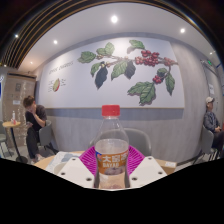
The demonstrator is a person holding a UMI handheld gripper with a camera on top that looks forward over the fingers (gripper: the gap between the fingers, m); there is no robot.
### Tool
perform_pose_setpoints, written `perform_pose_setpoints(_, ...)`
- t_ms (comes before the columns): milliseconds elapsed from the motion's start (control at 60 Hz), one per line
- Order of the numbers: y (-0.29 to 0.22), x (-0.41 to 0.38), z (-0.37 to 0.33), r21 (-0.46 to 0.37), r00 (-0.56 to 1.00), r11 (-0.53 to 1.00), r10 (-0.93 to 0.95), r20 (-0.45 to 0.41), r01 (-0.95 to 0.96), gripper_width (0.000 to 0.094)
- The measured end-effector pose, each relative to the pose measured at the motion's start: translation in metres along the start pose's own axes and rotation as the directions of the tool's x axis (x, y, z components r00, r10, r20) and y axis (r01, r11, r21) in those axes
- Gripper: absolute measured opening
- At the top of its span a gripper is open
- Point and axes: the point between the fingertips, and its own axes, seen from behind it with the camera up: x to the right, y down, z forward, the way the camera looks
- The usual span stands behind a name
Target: Pour water
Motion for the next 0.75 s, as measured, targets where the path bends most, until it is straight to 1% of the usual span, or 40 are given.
perform_pose_setpoints(67, -0.004, 0.004, -0.001, -0.010, 1.000, 1.000, 0.007, -0.003, -0.007, 0.0393)
perform_pose_setpoints(150, 0.002, -0.002, -0.005, -0.043, 1.000, 0.999, 0.004, 0.005, -0.004, 0.0555)
perform_pose_setpoints(183, 0.003, -0.003, -0.007, -0.071, 1.000, 0.997, 0.000, 0.011, 0.001, 0.0664)
perform_pose_setpoints(217, 0.002, -0.004, -0.013, -0.087, 1.000, 0.996, 0.006, 0.015, -0.005, 0.0827)
perform_pose_setpoints(233, 0.000, -0.004, -0.016, -0.087, 1.000, 0.996, 0.012, 0.016, -0.011, 0.0874)
perform_pose_setpoints(250, 0.005, -0.003, -0.017, -0.076, 1.000, 0.997, 0.016, 0.018, -0.015, 0.0855)
perform_pose_setpoints(267, -0.003, -0.003, -0.031, -0.079, 0.999, 0.997, 0.021, 0.027, -0.019, 0.0843)
perform_pose_setpoints(367, -0.006, -0.006, -0.072, -0.098, 0.998, 0.995, 0.004, 0.063, 0.002, 0.0848)
perform_pose_setpoints(383, -0.002, -0.007, -0.070, -0.091, 0.998, 0.996, 0.000, 0.067, 0.006, 0.0849)
perform_pose_setpoints(400, -0.008, -0.005, -0.090, -0.099, 0.997, 0.995, -0.004, 0.073, 0.012, 0.0849)
perform_pose_setpoints(417, -0.004, -0.006, -0.090, -0.090, 0.997, 0.996, -0.008, 0.077, 0.015, 0.0849)
perform_pose_setpoints(450, -0.010, -0.006, -0.103, -0.089, 0.996, 0.996, -0.016, 0.089, 0.024, 0.0848)
perform_pose_setpoints(500, -0.009, -0.008, -0.148, -0.090, 0.995, 0.996, -0.020, 0.098, 0.029, 0.0845)
perform_pose_setpoints(667, -0.001, -0.003, -0.235, -0.109, 0.995, 0.994, 0.003, 0.095, 0.007, 0.0848)
perform_pose_setpoints(750, 0.001, 0.009, -0.264, -0.108, 0.998, 0.994, 0.006, 0.069, 0.001, 0.0854)
